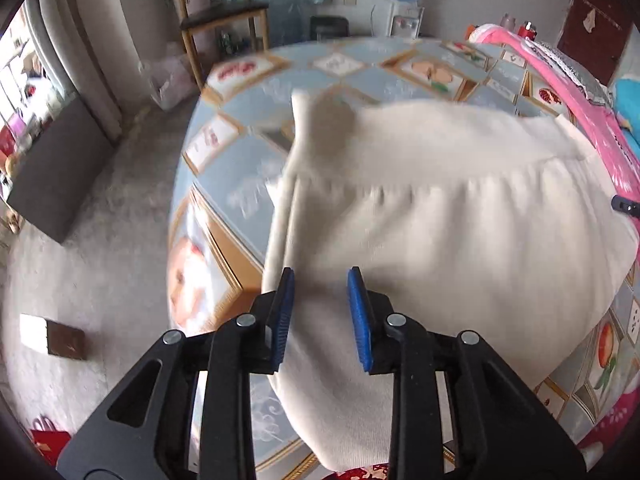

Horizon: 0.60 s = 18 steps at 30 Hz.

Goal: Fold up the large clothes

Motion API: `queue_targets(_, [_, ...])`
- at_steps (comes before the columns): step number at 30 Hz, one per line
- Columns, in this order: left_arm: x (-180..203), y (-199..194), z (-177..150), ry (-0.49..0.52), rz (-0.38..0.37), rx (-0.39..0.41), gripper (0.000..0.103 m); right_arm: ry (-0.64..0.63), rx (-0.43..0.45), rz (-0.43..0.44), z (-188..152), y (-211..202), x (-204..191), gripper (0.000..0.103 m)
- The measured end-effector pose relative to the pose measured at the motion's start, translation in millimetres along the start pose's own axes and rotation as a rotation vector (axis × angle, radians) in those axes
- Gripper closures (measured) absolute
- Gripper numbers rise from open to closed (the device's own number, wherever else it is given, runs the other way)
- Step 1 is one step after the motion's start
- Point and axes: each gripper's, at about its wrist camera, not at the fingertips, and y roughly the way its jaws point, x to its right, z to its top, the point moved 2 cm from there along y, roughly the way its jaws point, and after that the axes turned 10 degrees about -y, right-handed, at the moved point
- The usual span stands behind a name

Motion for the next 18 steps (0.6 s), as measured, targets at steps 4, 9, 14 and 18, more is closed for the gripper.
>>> queue_targets(4, [18,-14,37,0.040,-0.052,0.058,0.077,-0.044,0.076,0.007,45,-14,-14,0.081])
queue_targets(9, [38,52,74,-0.005,-0.014,-0.011,0.076,-0.134,0.019,-0.084,89,43,-32,0.081])
queue_targets(14, [11,61,68,-0.130,-0.017,-0.048,0.076,-0.035,-0.064,-0.083,76,54,-6,0.082])
queue_targets(18, [24,8,39,-0.032,-0.077,0.011,0.076,-0.092,0.014,-0.004,46,-6,-36,0.074])
